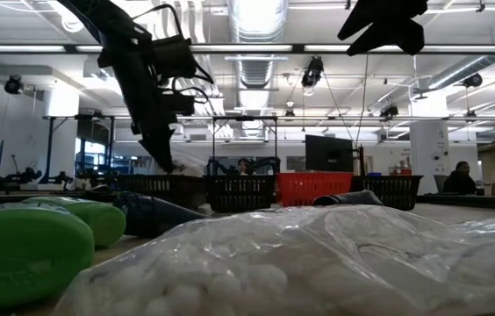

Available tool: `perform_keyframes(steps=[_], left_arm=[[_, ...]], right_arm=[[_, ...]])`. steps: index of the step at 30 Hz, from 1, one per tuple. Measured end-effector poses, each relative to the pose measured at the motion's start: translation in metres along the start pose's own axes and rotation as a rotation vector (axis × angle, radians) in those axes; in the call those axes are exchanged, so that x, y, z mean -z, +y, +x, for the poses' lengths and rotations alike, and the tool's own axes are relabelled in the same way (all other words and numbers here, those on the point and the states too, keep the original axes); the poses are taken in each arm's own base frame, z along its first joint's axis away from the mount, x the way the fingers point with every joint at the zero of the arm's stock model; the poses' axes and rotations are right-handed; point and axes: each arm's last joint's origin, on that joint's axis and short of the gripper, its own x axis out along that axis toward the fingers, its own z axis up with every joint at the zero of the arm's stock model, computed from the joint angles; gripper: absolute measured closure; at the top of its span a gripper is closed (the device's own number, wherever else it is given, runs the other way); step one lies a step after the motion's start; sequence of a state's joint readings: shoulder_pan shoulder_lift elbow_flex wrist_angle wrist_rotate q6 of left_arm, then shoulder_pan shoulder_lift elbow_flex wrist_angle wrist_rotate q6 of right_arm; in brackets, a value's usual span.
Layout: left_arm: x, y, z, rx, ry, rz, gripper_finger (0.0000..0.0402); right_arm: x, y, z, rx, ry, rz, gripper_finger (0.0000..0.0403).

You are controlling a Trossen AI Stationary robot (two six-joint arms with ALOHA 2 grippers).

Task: Pick & Place Travel size toiletries
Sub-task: Put the cotton pack into the left black bin

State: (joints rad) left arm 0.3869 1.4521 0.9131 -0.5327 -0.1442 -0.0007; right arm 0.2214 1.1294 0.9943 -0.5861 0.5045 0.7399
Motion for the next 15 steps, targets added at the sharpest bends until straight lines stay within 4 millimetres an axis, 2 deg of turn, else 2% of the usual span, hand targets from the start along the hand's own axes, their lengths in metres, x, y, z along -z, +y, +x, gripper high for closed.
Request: perform_keyframes(steps=[8,15], left_arm=[[-0.003,0.000,-0.002,0.004,-0.003,-0.002,0.0278],[-0.011,0.003,-0.013,-0.026,0.016,0.019,0.0260]], right_arm=[[0.000,0.000,0.000,0.001,0.000,0.009,0.0218],[0.000,0.000,0.000,0.000,0.001,0.009,0.0233]])
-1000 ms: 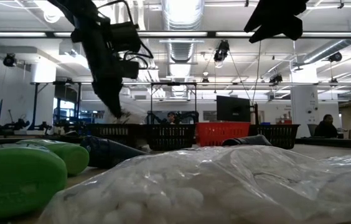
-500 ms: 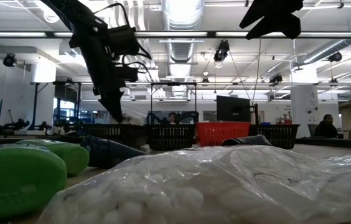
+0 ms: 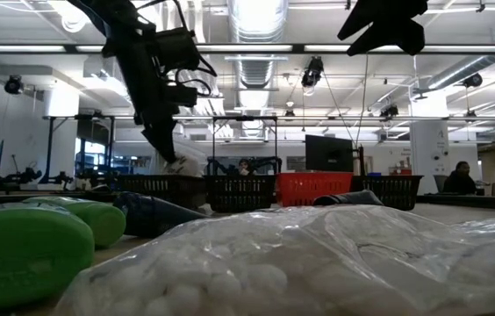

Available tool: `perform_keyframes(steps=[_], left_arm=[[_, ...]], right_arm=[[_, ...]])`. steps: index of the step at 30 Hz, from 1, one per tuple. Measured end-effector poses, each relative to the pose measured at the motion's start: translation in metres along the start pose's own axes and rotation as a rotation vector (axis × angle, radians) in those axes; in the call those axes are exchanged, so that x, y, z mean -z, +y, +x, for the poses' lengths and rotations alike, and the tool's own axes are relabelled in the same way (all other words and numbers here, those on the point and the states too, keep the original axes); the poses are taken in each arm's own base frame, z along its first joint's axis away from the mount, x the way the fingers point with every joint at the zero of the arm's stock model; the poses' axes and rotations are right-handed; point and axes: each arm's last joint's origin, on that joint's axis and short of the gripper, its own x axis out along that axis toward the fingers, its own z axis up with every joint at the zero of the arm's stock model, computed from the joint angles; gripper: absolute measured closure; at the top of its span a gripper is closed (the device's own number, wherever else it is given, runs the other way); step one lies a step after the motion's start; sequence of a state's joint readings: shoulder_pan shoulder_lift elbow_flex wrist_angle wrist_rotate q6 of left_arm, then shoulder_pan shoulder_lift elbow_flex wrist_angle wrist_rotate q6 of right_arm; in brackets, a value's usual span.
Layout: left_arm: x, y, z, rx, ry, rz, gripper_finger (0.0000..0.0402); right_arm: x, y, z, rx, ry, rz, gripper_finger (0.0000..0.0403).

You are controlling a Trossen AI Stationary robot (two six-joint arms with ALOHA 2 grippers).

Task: Pick & Place Travel size toiletries
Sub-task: Put the cotton pack into the left black bin, then put the shaving cream into the middle left black bin

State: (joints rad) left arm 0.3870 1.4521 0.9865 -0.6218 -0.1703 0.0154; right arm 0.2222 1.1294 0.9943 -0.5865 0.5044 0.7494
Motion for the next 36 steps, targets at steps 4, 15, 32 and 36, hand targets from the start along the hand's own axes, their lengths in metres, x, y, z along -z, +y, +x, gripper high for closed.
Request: perform_keyframes(steps=[4,15,32,36], left_arm=[[0.000,0.001,-0.002,-0.010,0.011,0.015,0.0259],[0.005,0.001,-0.002,-0.029,0.063,0.012,0.0233],[-0.016,-0.004,-0.028,-0.201,0.024,0.031,0.0142],[-0.024,-0.018,-0.048,-0.148,0.008,0.041,0.0142]], right_arm=[[0.000,0.000,0.000,0.000,0.000,0.000,0.0239],[0.000,0.000,0.000,-0.003,0.002,-0.019,0.0224],[0.000,0.000,0.000,-0.003,0.004,-0.017,0.0233],[0.001,0.000,0.000,0.002,0.009,-0.020,0.0229]])
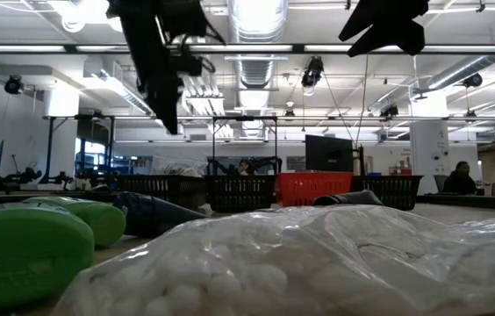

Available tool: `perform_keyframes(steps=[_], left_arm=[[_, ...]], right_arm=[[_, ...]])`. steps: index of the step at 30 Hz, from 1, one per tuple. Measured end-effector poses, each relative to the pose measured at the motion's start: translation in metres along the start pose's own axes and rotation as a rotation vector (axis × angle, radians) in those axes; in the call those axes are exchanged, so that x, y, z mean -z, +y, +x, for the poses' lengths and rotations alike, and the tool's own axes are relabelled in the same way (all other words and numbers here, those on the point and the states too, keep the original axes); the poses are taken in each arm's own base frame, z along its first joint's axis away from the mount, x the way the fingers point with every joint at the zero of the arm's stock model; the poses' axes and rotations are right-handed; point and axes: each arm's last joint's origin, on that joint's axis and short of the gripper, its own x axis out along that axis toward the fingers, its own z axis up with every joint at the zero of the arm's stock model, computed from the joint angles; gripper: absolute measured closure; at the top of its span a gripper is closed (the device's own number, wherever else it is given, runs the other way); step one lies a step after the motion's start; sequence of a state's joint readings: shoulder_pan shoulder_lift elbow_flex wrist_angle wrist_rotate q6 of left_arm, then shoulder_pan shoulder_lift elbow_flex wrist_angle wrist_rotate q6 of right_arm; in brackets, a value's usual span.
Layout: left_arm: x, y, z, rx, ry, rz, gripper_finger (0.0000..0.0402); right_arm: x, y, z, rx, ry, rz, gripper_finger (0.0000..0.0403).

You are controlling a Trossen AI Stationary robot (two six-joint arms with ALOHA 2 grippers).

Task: Pick & Place Travel size toiletries
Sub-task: Put the shaving cream into the middle left black bin

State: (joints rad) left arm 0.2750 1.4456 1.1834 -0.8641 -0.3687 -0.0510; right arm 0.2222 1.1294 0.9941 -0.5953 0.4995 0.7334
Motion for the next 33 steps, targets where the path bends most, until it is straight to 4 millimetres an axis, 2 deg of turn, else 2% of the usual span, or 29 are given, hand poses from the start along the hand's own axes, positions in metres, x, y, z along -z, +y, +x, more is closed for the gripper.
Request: perform_keyframes(steps=[3,7,12,16,20,25,29,33], left_arm=[[-0.006,-0.016,-0.018,0.171,-0.054,-0.023,0.0142],[-0.006,-0.045,-0.031,0.383,-0.061,-0.057,0.0144],[0.013,-0.086,-0.041,0.463,-0.015,-0.009,0.0151],[0.034,-0.115,-0.047,0.477,0.026,0.000,0.0154],[0.049,-0.137,-0.052,0.487,0.029,-0.110,0.0154],[0.061,-0.159,-0.058,0.531,-0.018,-0.251,0.0154],[0.066,-0.169,-0.062,0.544,-0.058,-0.325,0.0154],[0.071,-0.175,-0.067,0.540,-0.065,-0.367,0.0154]], right_arm=[[0.001,0.000,0.001,0.002,0.003,-0.002,0.0220],[0.007,-0.003,0.004,0.008,0.024,-0.012,0.0209],[0.027,-0.008,0.013,-0.056,0.176,-0.068,0.0202],[0.049,-0.010,0.014,-0.097,0.288,-0.251,0.0208],[0.063,-0.012,0.019,-0.194,0.374,-0.416,0.0220],[0.081,-0.007,0.041,-0.266,0.513,-0.537,0.0229],[0.090,0.008,0.068,-0.265,0.586,-0.633,0.0221],[0.090,0.024,0.089,-0.273,0.611,-0.730,0.0206]])
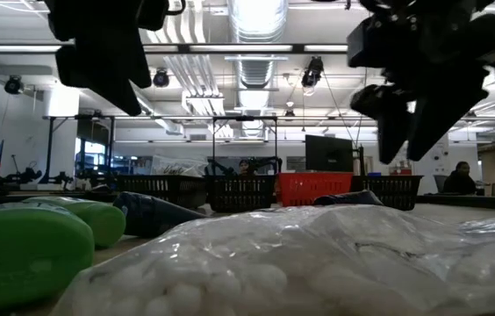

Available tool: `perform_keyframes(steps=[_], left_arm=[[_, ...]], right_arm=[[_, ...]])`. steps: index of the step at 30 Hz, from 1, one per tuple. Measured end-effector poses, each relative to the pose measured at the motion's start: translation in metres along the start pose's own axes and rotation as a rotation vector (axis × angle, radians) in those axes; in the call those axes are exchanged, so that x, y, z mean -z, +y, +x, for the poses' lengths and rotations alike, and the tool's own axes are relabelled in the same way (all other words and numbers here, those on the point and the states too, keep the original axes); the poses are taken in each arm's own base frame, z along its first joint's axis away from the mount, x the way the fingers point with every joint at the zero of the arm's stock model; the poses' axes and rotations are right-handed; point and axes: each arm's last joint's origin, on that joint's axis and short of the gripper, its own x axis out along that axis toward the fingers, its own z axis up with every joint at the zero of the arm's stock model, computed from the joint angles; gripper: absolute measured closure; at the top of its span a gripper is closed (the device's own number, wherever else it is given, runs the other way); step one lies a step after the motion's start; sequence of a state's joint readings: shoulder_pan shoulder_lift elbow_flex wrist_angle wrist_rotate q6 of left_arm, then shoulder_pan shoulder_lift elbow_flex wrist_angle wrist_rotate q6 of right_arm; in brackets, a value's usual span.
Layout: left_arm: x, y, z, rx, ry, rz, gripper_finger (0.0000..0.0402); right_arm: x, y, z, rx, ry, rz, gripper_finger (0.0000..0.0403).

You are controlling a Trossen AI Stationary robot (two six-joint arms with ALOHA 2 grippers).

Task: Pick & Place Travel size toiletries
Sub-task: Put the shaving cream into the middle left black bin

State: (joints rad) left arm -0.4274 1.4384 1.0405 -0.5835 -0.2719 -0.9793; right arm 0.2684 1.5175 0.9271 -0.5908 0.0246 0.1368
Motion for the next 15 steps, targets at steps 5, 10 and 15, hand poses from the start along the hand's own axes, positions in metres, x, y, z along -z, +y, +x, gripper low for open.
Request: perform_keyframes(steps=[5,10,15], left_arm=[[0.008,-0.005,-0.002,0.002,-0.007,-0.030,0.0154],[0.013,-0.008,-0.003,-0.011,-0.042,-0.018,0.0154],[0.016,-0.005,-0.001,-0.031,-0.041,-0.010,0.0154]], right_arm=[[-0.014,0.000,0.017,0.004,0.043,-0.089,0.0185],[-0.020,-0.003,0.033,0.001,0.083,-0.174,0.0167],[-0.027,-0.012,0.047,-0.058,0.113,-0.190,0.0166]])
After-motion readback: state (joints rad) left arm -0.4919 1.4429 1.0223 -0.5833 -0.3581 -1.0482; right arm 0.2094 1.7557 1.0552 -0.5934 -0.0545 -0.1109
